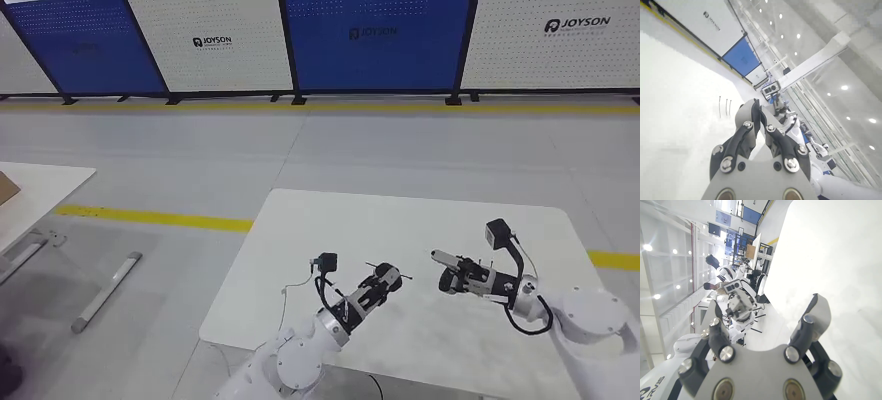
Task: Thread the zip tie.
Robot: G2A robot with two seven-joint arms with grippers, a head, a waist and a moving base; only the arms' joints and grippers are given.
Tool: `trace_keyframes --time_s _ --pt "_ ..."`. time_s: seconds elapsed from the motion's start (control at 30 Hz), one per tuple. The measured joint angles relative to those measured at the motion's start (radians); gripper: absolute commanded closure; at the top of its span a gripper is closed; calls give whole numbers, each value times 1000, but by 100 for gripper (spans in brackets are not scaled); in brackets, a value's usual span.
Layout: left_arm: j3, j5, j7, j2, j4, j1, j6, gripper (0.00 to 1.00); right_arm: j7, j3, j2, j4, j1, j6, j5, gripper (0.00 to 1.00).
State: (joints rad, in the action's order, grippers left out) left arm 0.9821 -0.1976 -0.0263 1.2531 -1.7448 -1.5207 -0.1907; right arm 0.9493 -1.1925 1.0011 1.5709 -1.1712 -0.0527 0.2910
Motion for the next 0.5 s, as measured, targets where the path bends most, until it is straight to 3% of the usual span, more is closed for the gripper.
trace_keyframes --time_s 0.1,0.2,0.5 --pt "-36 10 -4 10 75 34 1 100 0 0 0 0 0 0 0 0" --pt "-56 8 -23 15 124 67 -2 100 0 0 0 0 0 0 0 0" --pt "-58 1 -35 15 133 76 -4 100 -1 0 0 1 0 1 -1 0"
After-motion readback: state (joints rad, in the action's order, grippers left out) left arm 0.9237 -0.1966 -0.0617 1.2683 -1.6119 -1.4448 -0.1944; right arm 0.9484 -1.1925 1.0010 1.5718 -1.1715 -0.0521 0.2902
